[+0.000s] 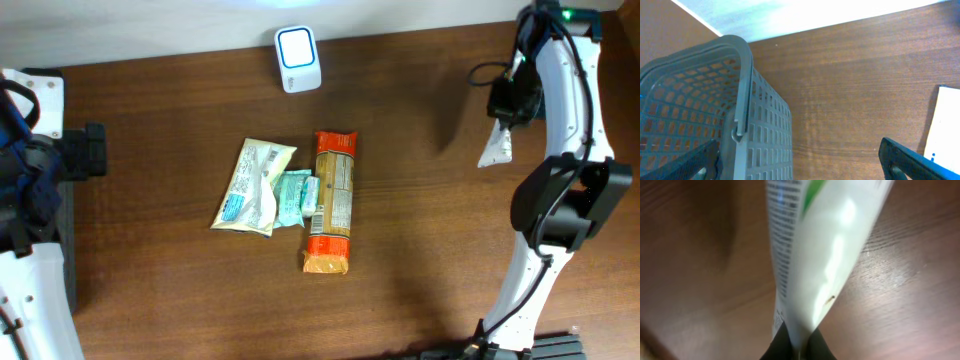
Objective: Scan the item barcode
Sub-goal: 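Carry the tube to the right side and release it, then grasp the red-topped pasta package with the right gripper and lift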
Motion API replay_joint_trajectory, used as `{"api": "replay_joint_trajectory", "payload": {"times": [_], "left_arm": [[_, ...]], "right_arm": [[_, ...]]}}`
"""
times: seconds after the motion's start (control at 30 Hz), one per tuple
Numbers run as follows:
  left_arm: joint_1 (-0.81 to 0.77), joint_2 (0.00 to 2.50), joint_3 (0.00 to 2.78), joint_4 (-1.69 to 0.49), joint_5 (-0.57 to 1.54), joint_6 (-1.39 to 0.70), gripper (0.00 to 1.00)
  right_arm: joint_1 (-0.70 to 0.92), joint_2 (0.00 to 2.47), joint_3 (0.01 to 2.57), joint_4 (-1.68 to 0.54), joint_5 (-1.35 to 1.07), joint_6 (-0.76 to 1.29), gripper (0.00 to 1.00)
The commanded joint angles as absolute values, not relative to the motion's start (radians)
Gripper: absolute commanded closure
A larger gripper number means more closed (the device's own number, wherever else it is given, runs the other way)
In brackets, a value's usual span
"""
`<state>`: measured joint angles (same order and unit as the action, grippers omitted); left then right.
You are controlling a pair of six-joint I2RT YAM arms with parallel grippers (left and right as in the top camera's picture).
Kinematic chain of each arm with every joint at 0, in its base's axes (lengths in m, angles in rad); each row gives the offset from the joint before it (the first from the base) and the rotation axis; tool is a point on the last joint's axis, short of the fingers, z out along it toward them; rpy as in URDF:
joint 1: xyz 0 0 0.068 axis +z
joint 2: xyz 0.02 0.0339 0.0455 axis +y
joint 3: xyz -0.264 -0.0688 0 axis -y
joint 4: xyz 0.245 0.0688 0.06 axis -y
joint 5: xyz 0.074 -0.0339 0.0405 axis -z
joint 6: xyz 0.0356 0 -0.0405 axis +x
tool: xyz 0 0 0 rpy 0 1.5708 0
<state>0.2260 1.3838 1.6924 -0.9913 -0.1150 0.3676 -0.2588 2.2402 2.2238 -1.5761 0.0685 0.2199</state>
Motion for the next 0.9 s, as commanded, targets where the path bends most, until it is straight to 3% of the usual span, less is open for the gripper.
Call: {"api": "replay_joint_trajectory", "payload": {"times": [0.0, 0.13, 0.17, 0.2, 0.23, 0.27, 0.3, 0.5, 0.57, 0.87], "left_arm": [[0.230, 1.381, 1.702, -0.990, -0.109, 0.380, 0.01], [0.230, 1.381, 1.702, -0.990, -0.109, 0.380, 0.01], [0.230, 1.381, 1.702, -0.991, -0.109, 0.380, 0.01], [0.230, 1.381, 1.702, -0.991, -0.109, 0.380, 0.01], [0.230, 1.381, 1.702, -0.991, -0.109, 0.380, 0.01], [0.230, 1.381, 1.702, -0.991, -0.109, 0.380, 0.01], [0.230, 1.381, 1.702, -0.991, -0.109, 0.380, 0.01], [0.230, 1.381, 1.702, -0.991, -0.109, 0.380, 0.01], [0.230, 1.381, 1.702, -0.991, -0.109, 0.380, 0.01], [0.230, 1.381, 1.702, -0.991, -0.109, 0.380, 0.01]], "right_arm": [[-0.345, 2.231, 2.041, -1.429, 0.064, 0.461, 0.96], [-0.433, 2.231, 1.890, -1.308, 0.064, 0.588, 0.96], [-0.446, 2.231, 1.888, -1.305, 0.063, 0.588, 0.90], [-0.453, 2.230, 1.892, -1.305, 0.051, 0.556, 0.66], [-0.456, 2.230, 1.901, -1.308, -0.011, 0.448, 0.31], [-0.456, 2.230, 1.910, -1.313, -0.062, 0.383, 0.17], [-0.456, 2.230, 1.924, -1.330, -0.084, 0.373, 0.11], [-0.402, 2.230, 2.136, -1.554, -0.241, 0.170, 0.11], [-0.335, 2.230, 2.149, -1.583, -0.415, 0.024, 0.11], [0.072, 2.231, 1.971, -1.484, -0.464, 0.008, 0.16]]}}
